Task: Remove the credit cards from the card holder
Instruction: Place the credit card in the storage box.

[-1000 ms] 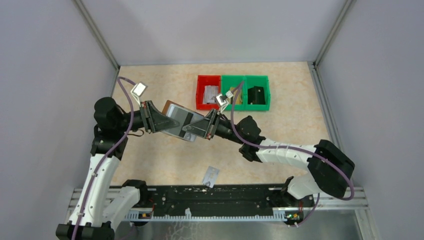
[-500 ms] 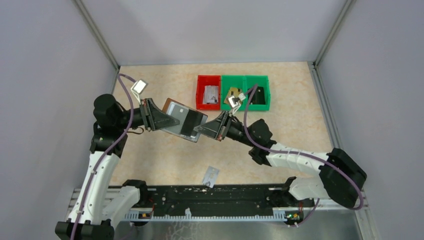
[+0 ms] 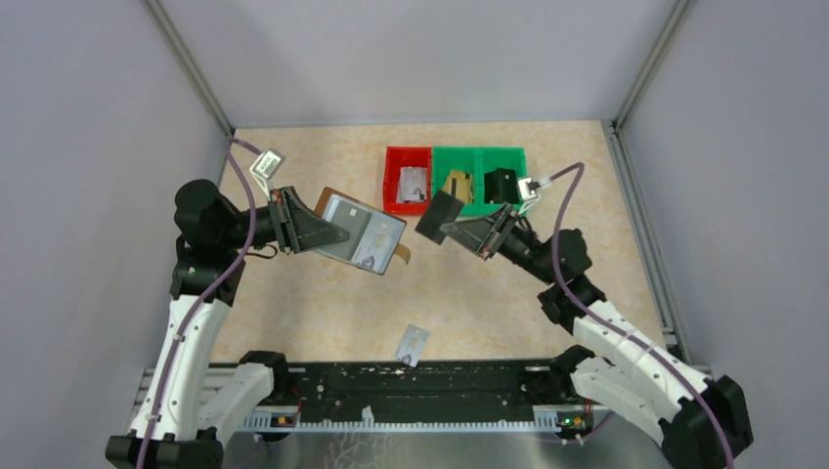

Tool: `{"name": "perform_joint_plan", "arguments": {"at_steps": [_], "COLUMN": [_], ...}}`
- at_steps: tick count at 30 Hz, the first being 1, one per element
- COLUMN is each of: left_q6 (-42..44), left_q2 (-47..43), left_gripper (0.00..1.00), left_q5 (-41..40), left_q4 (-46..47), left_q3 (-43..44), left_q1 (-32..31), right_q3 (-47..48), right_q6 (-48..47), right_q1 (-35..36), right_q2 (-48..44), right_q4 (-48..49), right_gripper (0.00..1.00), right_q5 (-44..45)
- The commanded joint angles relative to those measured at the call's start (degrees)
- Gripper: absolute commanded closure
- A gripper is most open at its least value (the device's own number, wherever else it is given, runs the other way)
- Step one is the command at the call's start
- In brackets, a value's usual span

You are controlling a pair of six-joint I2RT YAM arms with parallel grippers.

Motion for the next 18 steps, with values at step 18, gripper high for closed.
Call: {"name": "perform_joint_plan", "arguments": {"at_steps": [18], "left_q6": [7.53], "left_q2": [-1.69], "left_gripper": [1.00], "left_q5": [0.14], "left_q4": [-4.20], "left_q3": [3.05], "left_q1": [-0.35], "right_q3": [43.48], "right_q6": [-42.35], "right_q1": [-30.00], "right_q2": [26.45], "right_q4": [-57.78], "right_gripper": [1.00], "right_q5": [6.69]}}
